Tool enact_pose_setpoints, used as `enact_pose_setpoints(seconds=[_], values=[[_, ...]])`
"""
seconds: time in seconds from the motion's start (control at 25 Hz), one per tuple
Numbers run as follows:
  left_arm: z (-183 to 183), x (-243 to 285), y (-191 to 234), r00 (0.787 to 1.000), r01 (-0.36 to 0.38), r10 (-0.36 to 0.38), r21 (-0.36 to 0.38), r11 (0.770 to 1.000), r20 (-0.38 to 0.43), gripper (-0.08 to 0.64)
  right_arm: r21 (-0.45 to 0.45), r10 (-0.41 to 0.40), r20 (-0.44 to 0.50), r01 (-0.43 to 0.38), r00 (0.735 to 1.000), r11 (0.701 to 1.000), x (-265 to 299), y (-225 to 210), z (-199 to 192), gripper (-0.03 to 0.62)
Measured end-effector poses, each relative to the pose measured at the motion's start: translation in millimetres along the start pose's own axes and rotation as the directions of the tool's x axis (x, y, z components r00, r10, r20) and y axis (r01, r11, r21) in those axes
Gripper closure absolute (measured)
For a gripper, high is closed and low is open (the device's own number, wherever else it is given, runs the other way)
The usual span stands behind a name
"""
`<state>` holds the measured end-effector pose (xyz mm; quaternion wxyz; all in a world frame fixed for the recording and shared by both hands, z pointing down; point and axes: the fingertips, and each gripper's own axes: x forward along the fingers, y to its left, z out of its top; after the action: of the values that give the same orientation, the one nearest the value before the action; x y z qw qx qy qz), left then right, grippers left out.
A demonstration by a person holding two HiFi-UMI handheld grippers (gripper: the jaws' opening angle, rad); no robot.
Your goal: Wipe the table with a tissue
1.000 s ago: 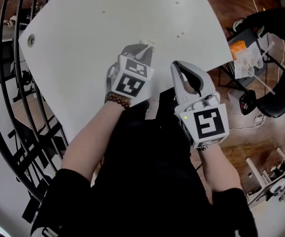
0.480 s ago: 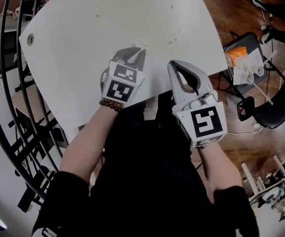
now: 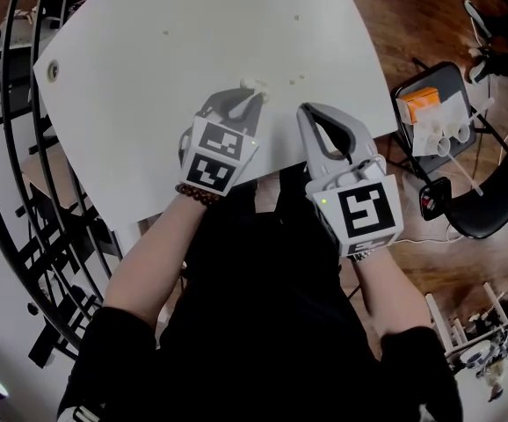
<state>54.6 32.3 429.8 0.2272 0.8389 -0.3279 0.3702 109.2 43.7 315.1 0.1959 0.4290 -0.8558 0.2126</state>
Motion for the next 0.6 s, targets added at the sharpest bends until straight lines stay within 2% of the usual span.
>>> enact_pose_setpoints(seconds=[0.6], values=[[22,28,-34,0.999,0.026,-0.026,0.005,1.000,-0.027,0.538,-0.004,0.021,-0.033,-0.021,0.999,1.000,-3,-46,0,0.604]])
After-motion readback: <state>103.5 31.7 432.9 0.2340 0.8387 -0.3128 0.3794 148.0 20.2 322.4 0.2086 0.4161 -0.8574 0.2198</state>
